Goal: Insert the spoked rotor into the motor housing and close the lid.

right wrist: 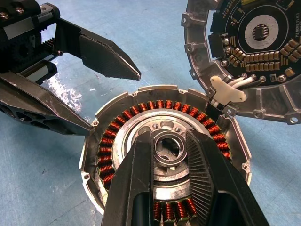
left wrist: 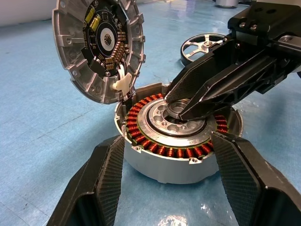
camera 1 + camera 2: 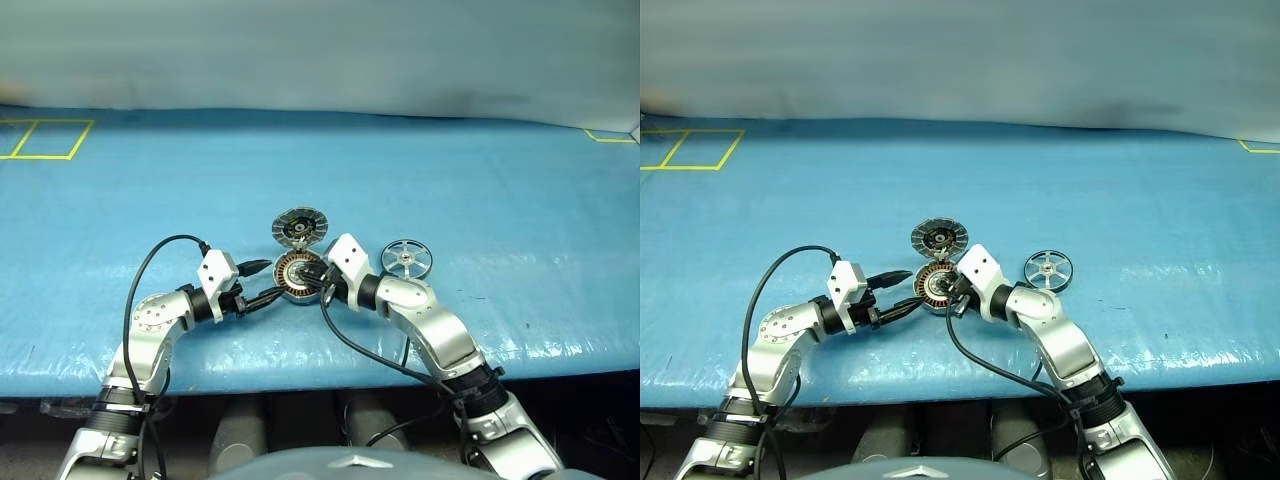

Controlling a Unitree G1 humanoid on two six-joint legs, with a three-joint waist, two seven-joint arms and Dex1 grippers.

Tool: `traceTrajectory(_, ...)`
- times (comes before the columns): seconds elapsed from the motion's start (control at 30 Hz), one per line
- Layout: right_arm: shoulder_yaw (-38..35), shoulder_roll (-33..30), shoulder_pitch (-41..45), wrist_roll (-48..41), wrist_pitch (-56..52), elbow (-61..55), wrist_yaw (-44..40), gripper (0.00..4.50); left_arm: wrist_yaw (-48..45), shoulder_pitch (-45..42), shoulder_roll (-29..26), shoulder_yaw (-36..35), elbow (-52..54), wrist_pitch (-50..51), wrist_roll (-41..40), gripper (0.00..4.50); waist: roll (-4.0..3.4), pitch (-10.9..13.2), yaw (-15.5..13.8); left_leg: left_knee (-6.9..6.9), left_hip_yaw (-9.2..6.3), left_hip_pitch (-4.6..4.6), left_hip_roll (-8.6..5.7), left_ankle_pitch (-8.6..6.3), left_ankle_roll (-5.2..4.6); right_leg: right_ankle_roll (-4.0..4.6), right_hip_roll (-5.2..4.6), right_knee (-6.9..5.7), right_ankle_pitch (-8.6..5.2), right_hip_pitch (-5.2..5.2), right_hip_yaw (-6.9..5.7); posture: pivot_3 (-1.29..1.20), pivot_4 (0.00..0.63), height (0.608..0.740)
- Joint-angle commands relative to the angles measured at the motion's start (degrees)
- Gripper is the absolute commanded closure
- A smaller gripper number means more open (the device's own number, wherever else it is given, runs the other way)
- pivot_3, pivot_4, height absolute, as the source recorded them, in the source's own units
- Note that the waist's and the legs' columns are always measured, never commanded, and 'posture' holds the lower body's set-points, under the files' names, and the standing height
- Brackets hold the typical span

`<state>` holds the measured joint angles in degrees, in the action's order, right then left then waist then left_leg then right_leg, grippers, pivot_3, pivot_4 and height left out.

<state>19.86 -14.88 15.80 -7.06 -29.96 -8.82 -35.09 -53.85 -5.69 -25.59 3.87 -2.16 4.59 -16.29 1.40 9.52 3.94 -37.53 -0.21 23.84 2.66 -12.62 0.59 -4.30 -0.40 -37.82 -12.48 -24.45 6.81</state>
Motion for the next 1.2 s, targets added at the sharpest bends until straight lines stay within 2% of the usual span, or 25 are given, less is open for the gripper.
traceTrajectory(0.03,0.32,0.6,1.02,0.04,1.33,-0.84,-0.22,3.86,0.1,-0.07,-0.42,-0.35,0.19,-1.03,0.19,1.33,0.0,0.0,0.01,0.0,0.0,0.0,0.0,0.0,0.0,0.0,0.0,0.0,0.0,0.0,0.0,0.0,0.15,0.74)
traceTrajectory(0.53,0.88,0.37,1.43,1.02,0.97,0.22,0.13,3.86,0.52,0.44,-0.99,-0.75,0.08,-1.09,0.3,1.33,0.0,0.0,0.0,0.03,0.0,0.0,0.0,0.0,0.0,0.02,-0.01,0.0,-0.01,-0.02,0.0,0.0,0.15,0.74)
traceTrajectory(0.73,0.84,0.19,1.33,1.88,2.43,-0.24,0.14,1.86,0.66,0.38,-1.06,-0.76,-0.15,-1.28,0.39,1.33,0.0,0.0,0.0,0.03,0.0,0.0,0.0,0.0,0.0,0.03,-0.01,0.01,-0.02,-0.02,0.0,0.0,0.15,0.74)
traceTrajectory(1.07,-1.73,1.16,1.31,-0.21,1.81,-3.25,0.54,1.86,0.53,0.09,-1.05,-0.5,-0.53,-1.42,0.38,1.33,0.0,0.0,0.0,0.07,0.0,0.0,0.0,0.0,0.0,0.04,-0.01,0.01,-0.03,-0.04,0.0,0.0,0.15,0.74)
traceTrajectory(1.2,-5.22,-1.17,-0.01,-0.56,0.31,-7.12,1.27,1.86,0.2,0.01,-1.0,-0.38,-0.47,-1.21,0.07,1.33,0.0,0.0,-0.05,0.07,0.0,0.01,0.0,0.0,0.0,0.04,-0.01,0.02,-0.03,-0.04,0.0,0.0,0.15,0.74)
